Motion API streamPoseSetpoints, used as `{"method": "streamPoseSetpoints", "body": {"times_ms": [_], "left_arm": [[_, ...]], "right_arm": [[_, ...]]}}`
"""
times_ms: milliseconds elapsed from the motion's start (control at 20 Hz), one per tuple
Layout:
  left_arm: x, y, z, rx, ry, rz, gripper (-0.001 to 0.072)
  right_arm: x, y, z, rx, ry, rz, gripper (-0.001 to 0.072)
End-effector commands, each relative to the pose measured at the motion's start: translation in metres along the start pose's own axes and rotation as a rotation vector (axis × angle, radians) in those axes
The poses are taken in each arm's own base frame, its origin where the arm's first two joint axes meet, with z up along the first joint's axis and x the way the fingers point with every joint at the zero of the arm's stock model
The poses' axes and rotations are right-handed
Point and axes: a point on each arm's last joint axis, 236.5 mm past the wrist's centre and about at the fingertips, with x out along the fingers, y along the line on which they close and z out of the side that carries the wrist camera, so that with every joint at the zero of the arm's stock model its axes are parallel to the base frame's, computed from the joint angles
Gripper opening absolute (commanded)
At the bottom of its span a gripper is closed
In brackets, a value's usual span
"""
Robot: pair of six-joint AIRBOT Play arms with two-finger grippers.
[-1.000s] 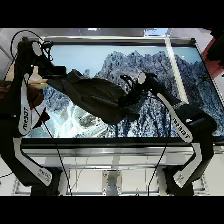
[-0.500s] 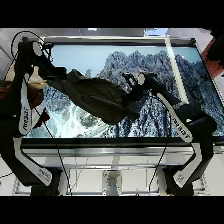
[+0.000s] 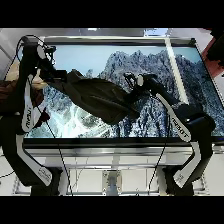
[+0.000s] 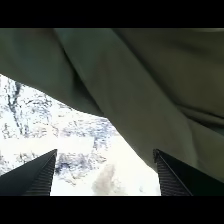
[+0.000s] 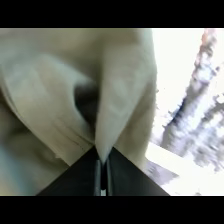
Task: Fold the shirts.
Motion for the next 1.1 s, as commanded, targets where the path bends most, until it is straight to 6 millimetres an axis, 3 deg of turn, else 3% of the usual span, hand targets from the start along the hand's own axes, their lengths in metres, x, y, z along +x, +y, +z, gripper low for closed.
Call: {"method": "streamPoseSetpoints", "body": {"times_ms": [0,100,200,300,600,900,950,1050], "left_arm": [[0.031,0.019,-0.003,0.003,0.041,0.064,0.0707],[0.046,0.045,-0.004,-0.020,0.054,0.156,0.0707],[0.059,0.060,0.002,-0.120,0.024,0.182,0.0707],[0.069,0.049,0.016,-0.231,-0.032,0.092,0.0706],[0.085,-0.012,0.066,-0.366,-0.194,-0.209,0.0705],[0.108,0.000,0.067,-0.446,-0.196,-0.168,0.0681],[0.108,0.000,0.068,-0.447,-0.204,-0.170,0.0595],[0.106,-0.001,0.075,-0.456,-0.232,-0.184,0.0323]], "right_arm": [[-0.003,-0.027,-0.031,-0.041,0.132,-0.110,0.0032],[-0.006,-0.031,-0.044,-0.045,0.189,-0.126,0.0032],[-0.005,-0.028,-0.044,-0.042,0.190,-0.115,0.0032],[-0.003,-0.020,-0.037,-0.032,0.159,-0.081,0.0032],[-0.001,0.011,-0.022,0.013,0.092,0.044,0.0032],[-0.001,0.019,-0.020,0.025,0.085,0.078,0.0032],[-0.001,0.019,-0.020,0.025,0.085,0.078,0.0032],[-0.001,0.019,-0.020,0.025,0.084,0.078,0.0032]]}}
